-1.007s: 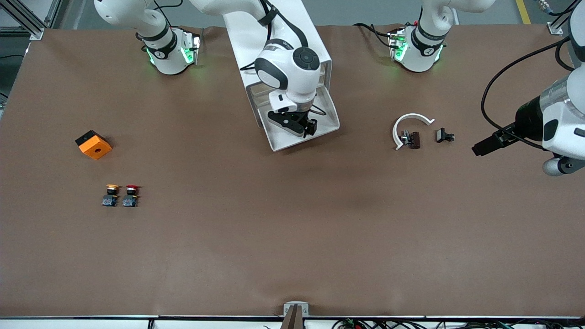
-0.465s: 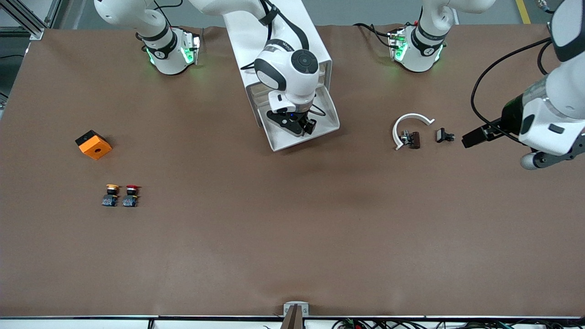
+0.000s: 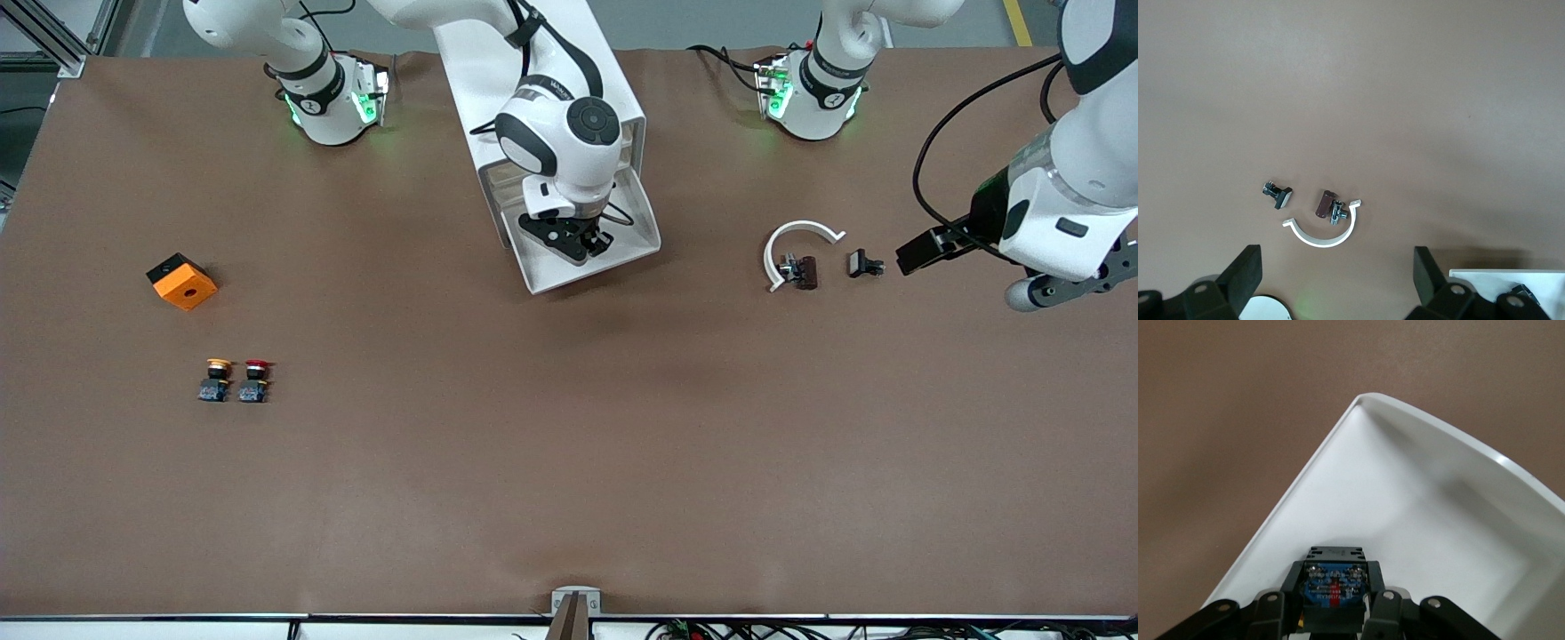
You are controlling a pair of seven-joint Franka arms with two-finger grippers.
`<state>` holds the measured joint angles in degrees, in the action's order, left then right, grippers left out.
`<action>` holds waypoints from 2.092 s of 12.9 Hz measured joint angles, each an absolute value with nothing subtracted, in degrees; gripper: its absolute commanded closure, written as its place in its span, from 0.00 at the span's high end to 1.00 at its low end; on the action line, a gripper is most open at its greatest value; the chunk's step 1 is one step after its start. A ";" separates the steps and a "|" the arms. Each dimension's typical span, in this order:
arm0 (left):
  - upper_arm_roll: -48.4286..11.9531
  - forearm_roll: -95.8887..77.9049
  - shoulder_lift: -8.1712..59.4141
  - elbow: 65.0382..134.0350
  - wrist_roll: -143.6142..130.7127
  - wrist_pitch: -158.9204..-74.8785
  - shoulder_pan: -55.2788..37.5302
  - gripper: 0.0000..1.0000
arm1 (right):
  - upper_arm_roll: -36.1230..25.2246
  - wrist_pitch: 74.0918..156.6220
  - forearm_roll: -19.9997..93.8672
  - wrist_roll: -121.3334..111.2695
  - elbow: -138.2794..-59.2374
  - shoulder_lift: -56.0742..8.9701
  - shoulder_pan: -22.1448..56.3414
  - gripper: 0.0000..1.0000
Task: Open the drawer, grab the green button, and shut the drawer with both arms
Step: 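Lift the green button out and carry it toward the red button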
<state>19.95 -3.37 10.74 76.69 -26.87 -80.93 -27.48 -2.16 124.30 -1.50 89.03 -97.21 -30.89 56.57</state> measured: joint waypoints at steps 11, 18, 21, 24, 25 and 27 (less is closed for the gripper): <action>19.09 -3.36 5.19 86.53 -26.87 -89.03 -27.63 1.00 | -3.73 98.76 3.90 63.06 -80.02 -21.55 39.91 0.00; 13.11 -3.37 8.03 90.42 -27.10 -97.01 -29.33 1.00 | -3.87 95.66 -1.27 41.17 -83.54 -18.67 27.31 0.00; 7.91 -3.37 15.11 90.78 -27.27 -103.83 -29.69 1.00 | -3.89 107.89 -1.32 31.42 -91.11 -19.18 22.05 0.00; 3.74 -3.37 22.80 90.95 -27.28 -109.91 -30.40 1.00 | -3.90 119.52 -1.32 22.60 -99.00 -20.78 16.90 0.00; 2.79 -3.38 25.28 90.96 -27.28 -111.75 -31.23 1.00 | -3.88 123.48 -1.32 20.39 -101.63 -21.28 15.76 0.00; 1.46 -4.32 29.83 90.95 -27.42 -114.82 -33.15 1.00 | -3.86 130.54 -1.32 16.92 -106.45 -22.38 14.11 0.00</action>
